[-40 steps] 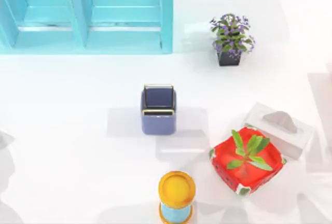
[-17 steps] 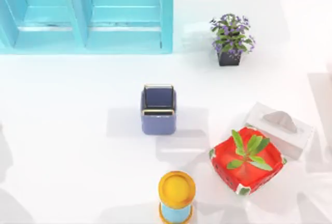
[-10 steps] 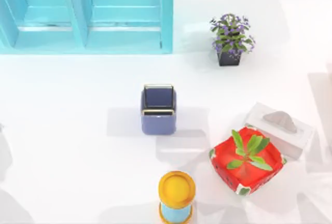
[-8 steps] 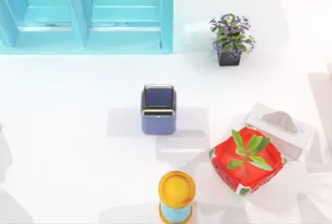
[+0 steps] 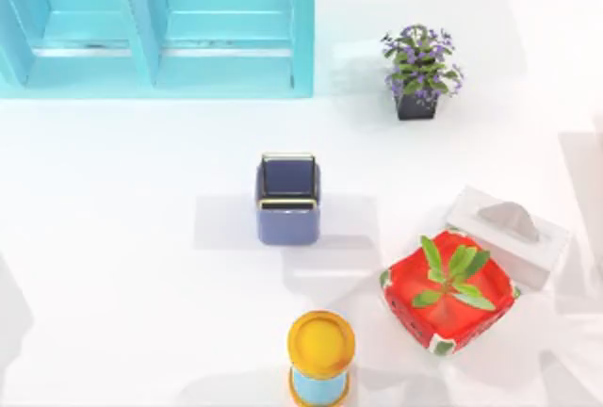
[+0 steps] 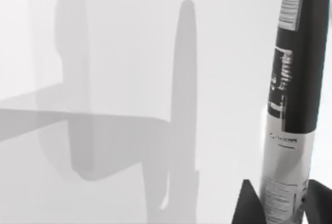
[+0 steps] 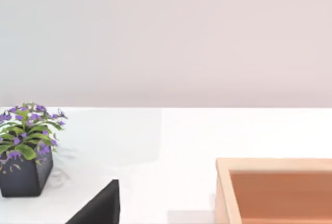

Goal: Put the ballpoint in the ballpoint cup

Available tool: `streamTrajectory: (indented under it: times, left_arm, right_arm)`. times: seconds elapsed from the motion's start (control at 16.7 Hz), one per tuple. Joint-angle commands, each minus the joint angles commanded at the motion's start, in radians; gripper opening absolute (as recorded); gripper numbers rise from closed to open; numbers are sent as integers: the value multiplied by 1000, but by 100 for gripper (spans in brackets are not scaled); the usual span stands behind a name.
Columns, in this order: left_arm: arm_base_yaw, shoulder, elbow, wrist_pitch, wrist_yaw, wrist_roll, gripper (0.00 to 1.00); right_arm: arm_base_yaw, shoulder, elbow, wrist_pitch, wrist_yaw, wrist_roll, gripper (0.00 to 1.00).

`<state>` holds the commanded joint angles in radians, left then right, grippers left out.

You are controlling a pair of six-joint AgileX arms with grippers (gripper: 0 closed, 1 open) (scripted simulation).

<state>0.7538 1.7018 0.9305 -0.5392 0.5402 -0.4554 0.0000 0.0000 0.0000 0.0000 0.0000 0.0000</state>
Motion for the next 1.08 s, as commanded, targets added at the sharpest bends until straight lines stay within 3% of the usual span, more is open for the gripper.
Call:
streamTrajectory:
  times: [0.3,0.48,0.96,1.08]
  left_arm:
    - [166,-240,36,-406,35,190,0]
    - [240,-362,45,-555,51,279,0]
    - [265,-410,42,-607,55,317,0]
    - [236,-388,63,-614,25,287,0]
  right_arm:
    - [0,0,0,0,0,0,100]
    - [0,0,0,0,0,0,100]
    - [0,0,0,0,0,0,100]
    - [0,0,0,0,0,0,100]
